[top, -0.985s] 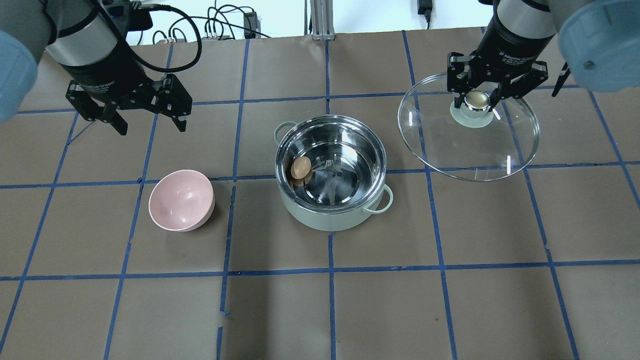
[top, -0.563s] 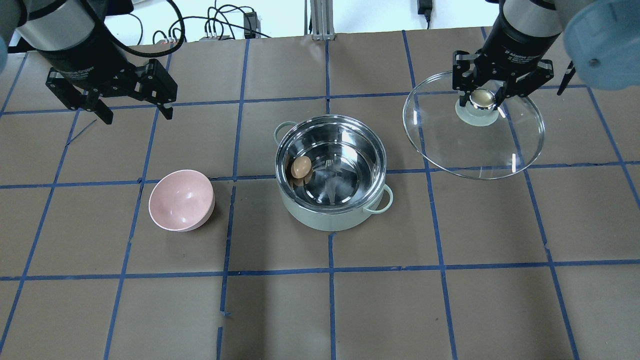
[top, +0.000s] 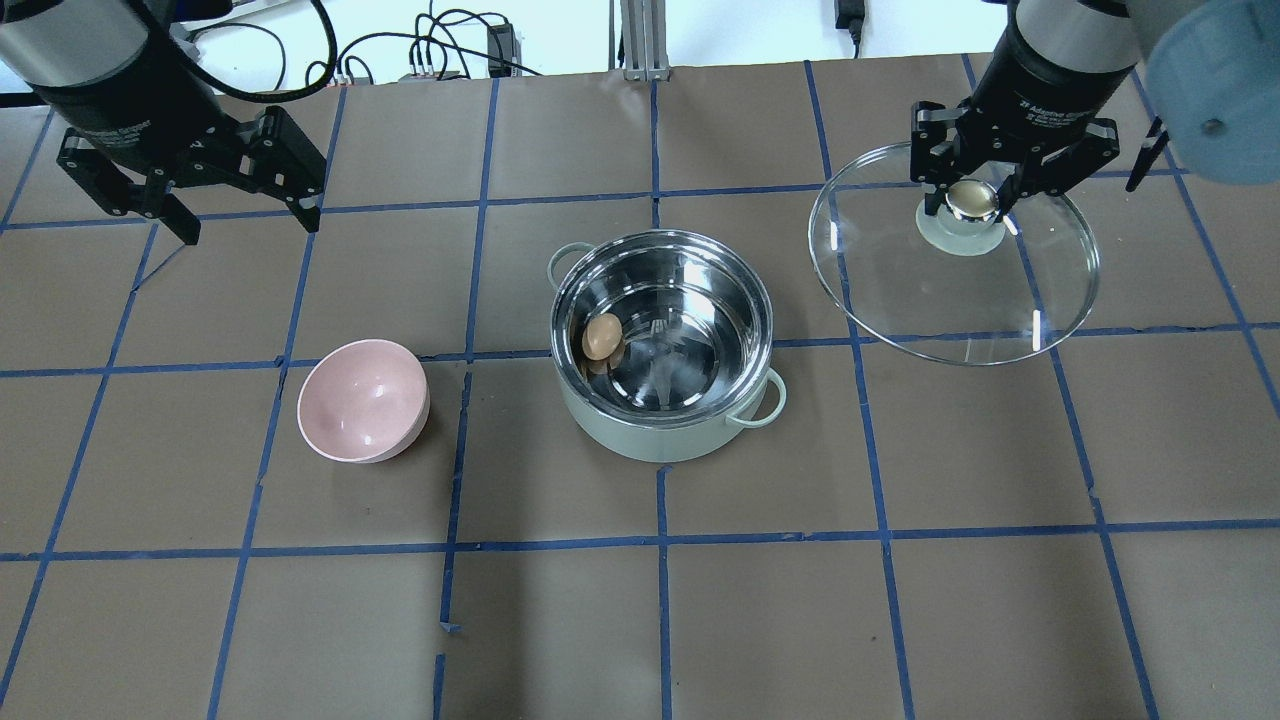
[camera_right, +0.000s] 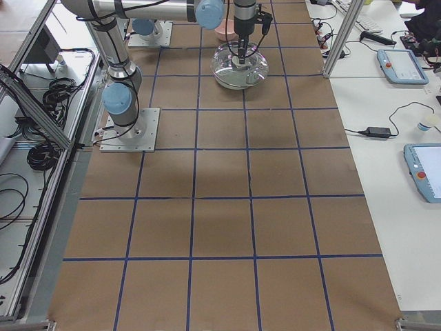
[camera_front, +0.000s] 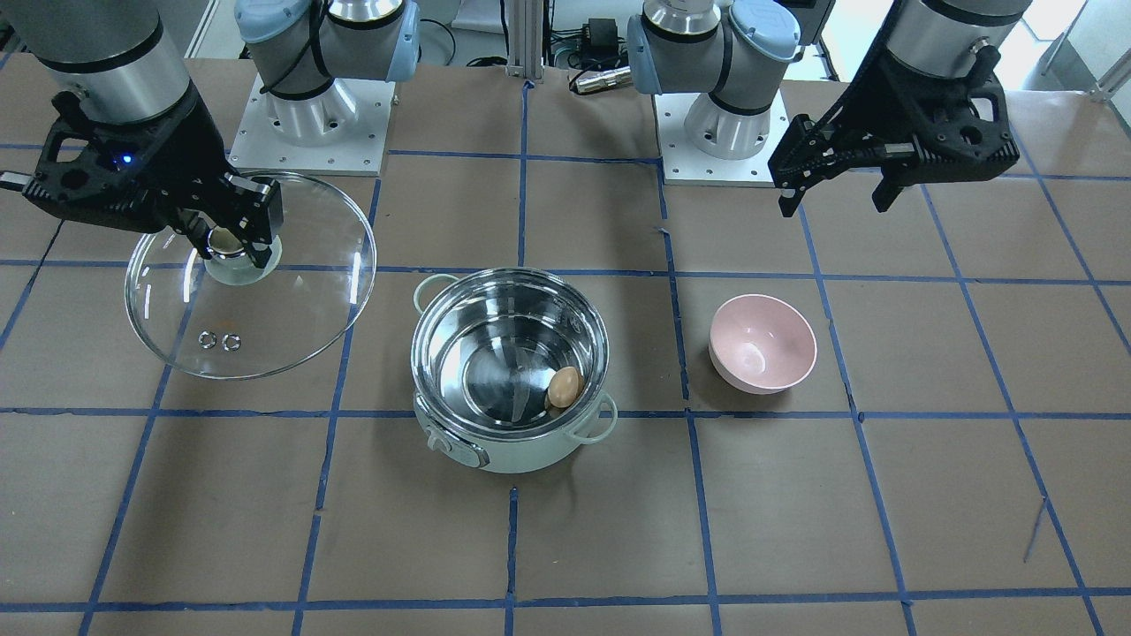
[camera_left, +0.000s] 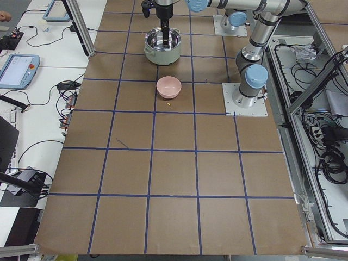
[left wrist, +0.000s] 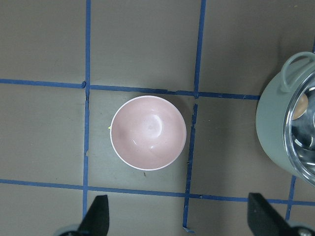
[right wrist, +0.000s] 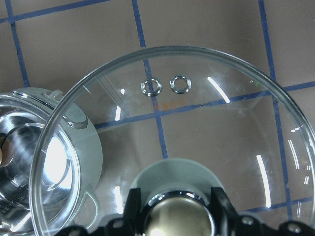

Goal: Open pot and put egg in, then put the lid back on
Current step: 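Move the held glass lid with the right gripper over the pot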

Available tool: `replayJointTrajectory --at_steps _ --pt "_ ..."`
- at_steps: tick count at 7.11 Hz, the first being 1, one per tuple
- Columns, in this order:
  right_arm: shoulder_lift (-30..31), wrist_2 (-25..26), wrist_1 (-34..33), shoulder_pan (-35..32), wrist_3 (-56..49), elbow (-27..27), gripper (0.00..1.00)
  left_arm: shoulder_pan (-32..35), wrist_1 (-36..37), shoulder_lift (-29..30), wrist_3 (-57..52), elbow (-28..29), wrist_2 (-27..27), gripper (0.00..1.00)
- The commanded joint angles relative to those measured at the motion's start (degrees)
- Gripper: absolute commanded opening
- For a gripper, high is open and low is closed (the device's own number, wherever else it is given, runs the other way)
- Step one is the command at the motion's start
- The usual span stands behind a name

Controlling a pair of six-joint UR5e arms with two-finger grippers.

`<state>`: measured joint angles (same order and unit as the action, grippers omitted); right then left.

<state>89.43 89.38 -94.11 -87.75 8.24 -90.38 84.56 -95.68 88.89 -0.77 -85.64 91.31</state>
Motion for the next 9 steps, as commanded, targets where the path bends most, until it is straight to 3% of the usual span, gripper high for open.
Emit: replayJointTrajectory --at_steps 1,5,8,9 --pt "-0.13 -0.34 -0.1 -0.58 0.55 -0.67 0.23 -0.01 0.06 0.14 0.16 -0.23 -0.08 1.0" --pt "0.13 -0.52 0.25 -1.36 1.07 -0.94 0.23 0.17 -0.2 0.14 0.33 -0.41 0.45 1.0" --pt "-2.05 0.0 -2.9 -13.18 13.77 -1.02 0.24 0.7 -3.0 -0.12 0.51 0.38 -0.86 1.0" --pt "-4.33 -0.26 -7.79 -17.15 17.47 -1.02 0.24 0.7 -3.02 -0.21 0.51 0.39 -0.87 1.0"
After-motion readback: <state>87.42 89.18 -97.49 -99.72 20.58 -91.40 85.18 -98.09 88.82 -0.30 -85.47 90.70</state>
